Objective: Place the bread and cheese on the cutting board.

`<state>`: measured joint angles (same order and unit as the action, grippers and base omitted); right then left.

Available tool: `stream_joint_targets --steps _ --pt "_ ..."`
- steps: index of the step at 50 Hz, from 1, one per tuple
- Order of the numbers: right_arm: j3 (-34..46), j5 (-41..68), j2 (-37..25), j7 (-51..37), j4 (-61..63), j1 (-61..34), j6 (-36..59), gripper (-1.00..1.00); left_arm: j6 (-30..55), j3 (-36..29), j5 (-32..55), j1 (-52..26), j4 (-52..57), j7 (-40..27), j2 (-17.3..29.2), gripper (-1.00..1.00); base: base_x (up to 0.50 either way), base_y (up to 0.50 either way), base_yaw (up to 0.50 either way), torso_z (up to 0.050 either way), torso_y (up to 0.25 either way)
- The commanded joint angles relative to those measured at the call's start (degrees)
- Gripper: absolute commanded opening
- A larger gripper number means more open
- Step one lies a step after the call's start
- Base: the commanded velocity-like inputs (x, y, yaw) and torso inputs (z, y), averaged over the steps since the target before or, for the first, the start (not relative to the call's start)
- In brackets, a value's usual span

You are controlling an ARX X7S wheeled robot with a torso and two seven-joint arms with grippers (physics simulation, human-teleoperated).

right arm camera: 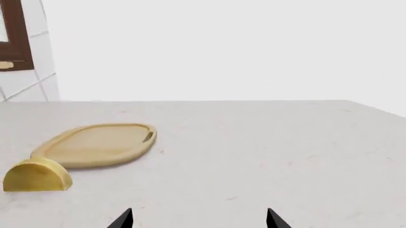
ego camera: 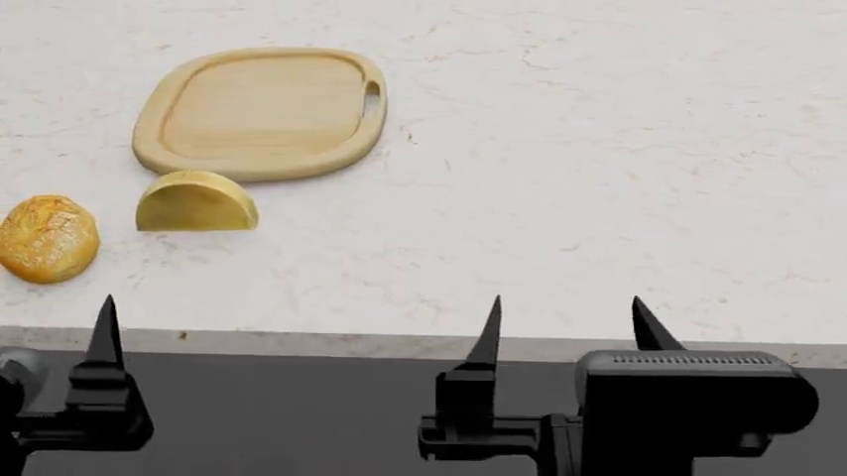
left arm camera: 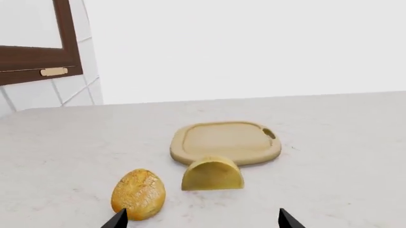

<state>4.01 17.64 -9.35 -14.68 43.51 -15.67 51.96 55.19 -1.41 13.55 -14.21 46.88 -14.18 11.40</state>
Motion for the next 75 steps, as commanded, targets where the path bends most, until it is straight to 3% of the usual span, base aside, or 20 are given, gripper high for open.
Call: stream_joint_targets --steps 1,24,27,31,38,42,46,47,50,53,54,58,62,70,75 --pt "-0.83 0.47 -3.01 -1.45 7.76 -1.69 5.74 1.0 15.72 5.59 3.75 -3.94 10.52 -0.51 2.27 1.0 0.37 0.42 0.0 0.0 0.0" --pt "-0.89 0.9 -3.82 -2.05 6.69 -0.62 4.7 1.0 19.6 3.98 7.35 -5.09 12.63 -1.9 2.88 1.0 0.39 0.41 0.0 0.0 0.0" --pt "-0.85 0.9 -4.03 -2.06 6.61 -0.42 4.37 1.0 20.48 6.99 9.41 -5.34 12.39 -1.71 0.91 1.0 0.5 0.2 0.0 0.0 0.0" --pt "-0.8 1.08 -4.02 -2.3 6.79 -0.47 4.67 1.0 21.58 6.78 11.44 -5.57 12.95 -2.01 1.76 1.0 0.5 0.1 0.0 0.0 0.0" --pt "-0.24 0.91 -4.22 -2.48 6.31 -0.13 3.83 1.0 22.82 5.79 28.06 -6.95 13.03 -14.22 8.0 1.0 0.5 0.05 0.0 0.0 0.0" --pt "-0.35 1.25 -4.3 -2.55 6.6 -0.11 4.12 1.0 25.74 7.41 32.1 -6.29 12.86 -16.47 6.97 1.0 0.5 0.0 0.0 0.0 0.004" --pt "-0.76 1.96 -4.23 -2.51 6.04 0.07 5.15 1.0 28.6 15.21 49.04 -8.68 12.98 -22.83 5.71 1.0 0.47 0.0 0.0 0.0 0.0" --pt "-1.75 2.54 -3.7 -2.46 6.35 0.19 4.82 1.0 29.11 20.54 54.08 -9.4 12.74 -27.16 3.95 1.0 0.0 0.0 0.0 0.0 0.0" --pt "-2.04 2.84 -3.79 -2.68 6.42 0.21 5.61 1.0 29.1 25.15 73.81 -11.67 12.06 -39.51 7.4 1.0 0.0 0.0 0.0 0.0 0.0" --pt "-2.36 3.37 -4.1 -2.67 6.97 -0.2 6.64 1.0 27.82 23.04 84.9 -8.83 9.16 -45.31 14.03 1.0 0.0 0.0 0.0 0.0 0.0" --pt "-2.46 3.42 -4.33 -2.65 6.89 -0.57 6.95 1.0 25.36 25.92 86.17 -7.9 7.47 -47.07 15.26 1.0 0.0 0.0 0.0 0.0 0.0" --pt "-2.75 3.41 -4.28 -2.46 5.9 0.14 5.64 1.0 20.18 21.5 99.42 -7.37 3.67 -53.95 25.66 1.0 0.0 0.0 0.0 0.0 0.0" --pt "-1.96 3.32 -4.17 -2.38 5.02 0.5 4.89 1.0 15.07 12.14 111.64 -12.13 0.11 -60.12 37.48 1.0 0.0 0.0 0.0 0.0 0.0" --pt "-1.47 3.54 -4.2 -1.99 3.97 1.22 3.49 1.0 17.37 0.13 112.03 -22.7 -9.18 -60.56 40.35 1.0 0.0 0.0 0.0 0.0 0.0" --pt "-2.13 4.0 -4.53 -2.0 4.14 1.4 3.77 1.0 17.24 -3.61 112.37 -22.66 -11.45 -60.36 39.05 1.0 0.0 0.0 0.0 0.0 0.0"
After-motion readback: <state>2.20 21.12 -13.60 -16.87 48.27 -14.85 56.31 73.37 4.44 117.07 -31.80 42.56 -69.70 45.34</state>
